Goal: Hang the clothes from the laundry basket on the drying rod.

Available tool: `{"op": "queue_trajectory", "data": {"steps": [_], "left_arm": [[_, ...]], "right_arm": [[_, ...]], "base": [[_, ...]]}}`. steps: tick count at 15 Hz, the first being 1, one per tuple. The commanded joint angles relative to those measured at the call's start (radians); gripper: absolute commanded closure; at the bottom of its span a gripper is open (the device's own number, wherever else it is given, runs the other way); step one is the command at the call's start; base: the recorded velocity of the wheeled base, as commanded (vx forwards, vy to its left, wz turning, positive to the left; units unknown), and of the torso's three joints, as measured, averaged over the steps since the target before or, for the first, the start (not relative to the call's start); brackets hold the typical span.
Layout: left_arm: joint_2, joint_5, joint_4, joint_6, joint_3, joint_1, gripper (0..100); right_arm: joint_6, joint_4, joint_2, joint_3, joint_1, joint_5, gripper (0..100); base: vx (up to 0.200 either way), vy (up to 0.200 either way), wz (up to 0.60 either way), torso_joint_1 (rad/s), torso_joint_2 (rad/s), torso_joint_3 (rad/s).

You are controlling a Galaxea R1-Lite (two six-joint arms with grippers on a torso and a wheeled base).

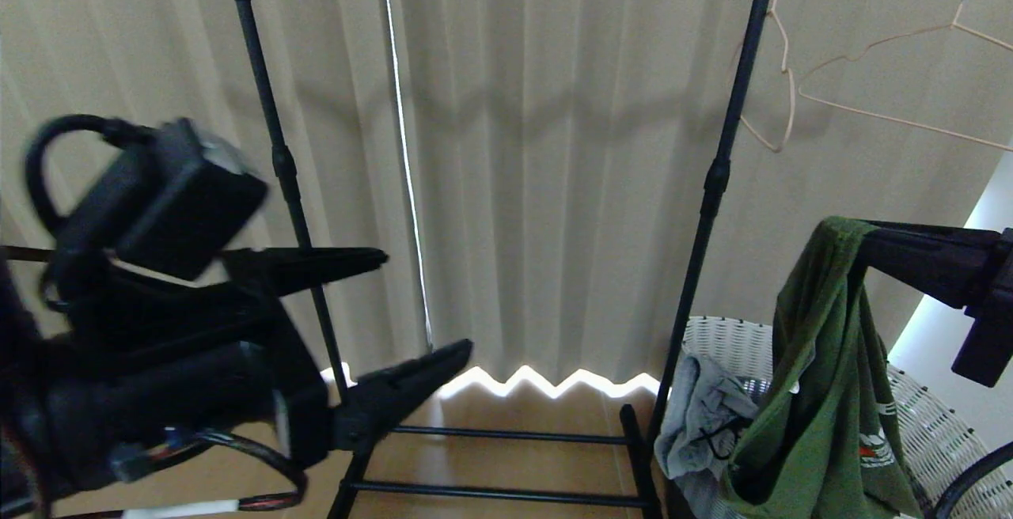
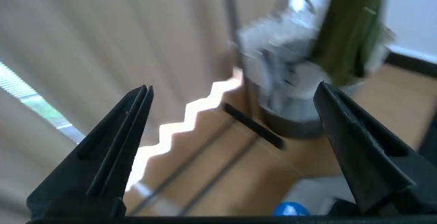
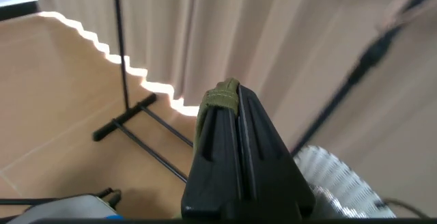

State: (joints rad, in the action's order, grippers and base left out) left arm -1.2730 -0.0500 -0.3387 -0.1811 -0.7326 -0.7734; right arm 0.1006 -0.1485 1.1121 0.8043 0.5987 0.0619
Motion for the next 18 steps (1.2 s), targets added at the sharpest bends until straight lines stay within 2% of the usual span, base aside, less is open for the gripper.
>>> {"op": "queue_trajectory", "data": {"steps": [1,5,7,9,12,13,15,18], "left_arm": [[-0.195,0.021,-0.025,0.011,-0.051,-0.093,0],[-0.249,0.021,-0.065,0.134,-0.051,-0.161,0],[-0.353,0.027,-0.155,0.157,-0.056,-0.21,0],[-0.44,0.068,-0.232,0.192,-0.056,-0.253,0],[-0.528,0.075,-0.237,0.21,-0.103,-0.29,0],[-0.556,0.081,-0.235,0.236,-0.133,-0.293,0],[-0.608,0.127,-0.235,0.279,-0.185,-0.299,0],[-0.643,0.153,-0.235,0.295,-0.199,-0.305,0]], "right_arm": [[0.001,-0.002,0.046,0.029,0.018,0.001,100],[-0.001,-0.005,0.044,0.044,0.029,-0.002,100],[-0.002,-0.005,0.041,0.046,0.056,-0.002,100],[-0.015,-0.006,0.044,0.052,0.061,-0.004,100],[-0.039,-0.006,0.037,0.064,0.115,-0.005,100],[-0.047,-0.005,0.023,0.064,0.131,-0.005,100],[-0.047,-0.006,0.014,0.066,0.159,-0.007,100],[-0.052,-0.006,0.009,0.064,0.177,-0.007,100]], "base": [[0.0,0.0,0.0,0.0,0.0,0.0],[0.0,0.0,0.0,0.0,0.0,0.0],[0.0,0.0,0.0,0.0,0.0,0.0],[0.0,0.0,0.0,0.0,0.0,0.0],[0.0,0.0,0.0,0.0,0.0,0.0],[0.0,0.0,0.0,0.0,0.0,0.0],[0.0,0.0,0.0,0.0,0.0,0.0],[0.0,0.0,0.0,0.0,0.0,0.0]]}}
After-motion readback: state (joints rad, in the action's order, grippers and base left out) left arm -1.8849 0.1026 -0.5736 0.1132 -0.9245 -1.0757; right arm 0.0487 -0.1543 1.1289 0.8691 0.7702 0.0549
